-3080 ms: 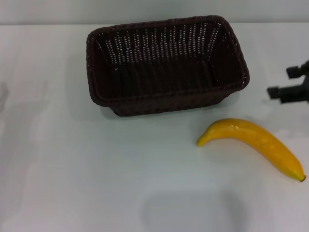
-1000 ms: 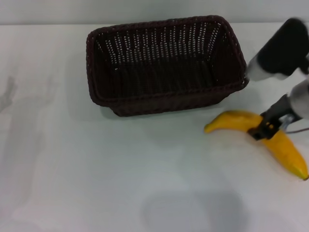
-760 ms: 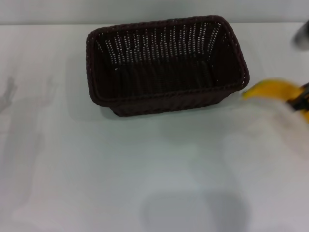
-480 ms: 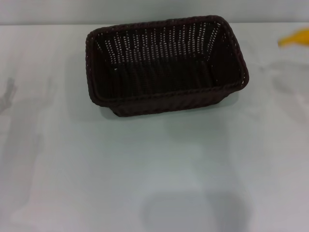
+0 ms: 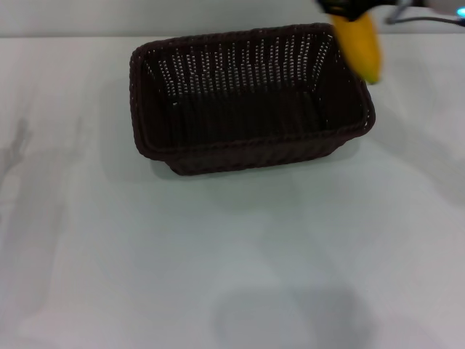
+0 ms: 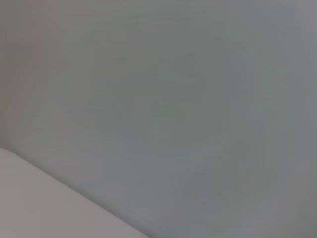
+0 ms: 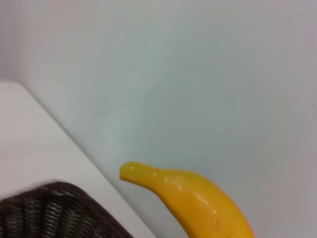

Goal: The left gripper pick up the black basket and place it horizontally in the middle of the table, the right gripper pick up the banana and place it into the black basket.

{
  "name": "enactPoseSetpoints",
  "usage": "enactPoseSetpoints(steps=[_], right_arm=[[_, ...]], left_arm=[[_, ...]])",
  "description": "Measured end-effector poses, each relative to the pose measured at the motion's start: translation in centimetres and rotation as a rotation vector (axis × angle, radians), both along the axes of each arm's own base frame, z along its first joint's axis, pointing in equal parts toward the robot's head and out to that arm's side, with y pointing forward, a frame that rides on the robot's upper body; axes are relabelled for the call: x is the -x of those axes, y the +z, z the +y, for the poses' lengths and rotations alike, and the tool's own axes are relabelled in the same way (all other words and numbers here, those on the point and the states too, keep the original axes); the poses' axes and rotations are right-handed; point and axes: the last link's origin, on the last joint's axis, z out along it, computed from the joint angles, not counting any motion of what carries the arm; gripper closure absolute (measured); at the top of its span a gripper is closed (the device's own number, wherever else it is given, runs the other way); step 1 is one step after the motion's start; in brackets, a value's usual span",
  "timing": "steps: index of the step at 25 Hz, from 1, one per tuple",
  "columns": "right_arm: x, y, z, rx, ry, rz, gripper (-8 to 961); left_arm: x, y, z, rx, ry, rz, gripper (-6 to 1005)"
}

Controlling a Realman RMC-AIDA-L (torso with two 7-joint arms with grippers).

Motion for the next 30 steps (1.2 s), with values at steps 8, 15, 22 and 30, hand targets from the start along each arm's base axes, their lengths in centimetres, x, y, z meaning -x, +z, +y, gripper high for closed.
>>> enactPoseSetpoints(steps=[8,15,22,30], right_arm=[[0.3,-7.3,0.7,0.23,0.097,-0.052,423],[-1.3,-5.7,1.0,0.184,0.04,0.103,296],[-6.3,2.7,-0.1,0.05,0.001,0.658,106],[-15.3,7.2,-2.6,-0.083,0.06,1.17,107]], left_arm=[[-0.2,-0.2,0.0,0.004,-0.012,-0.005,130],[-0.2,-0.2,0.0,0.006,-0.012,-0.003,130],[-0.2,-0.4,-0.1,0.027,-0.02,0.019,130],[-0.8,-0.4,0.3,0.007,-0.044,0.12,130]])
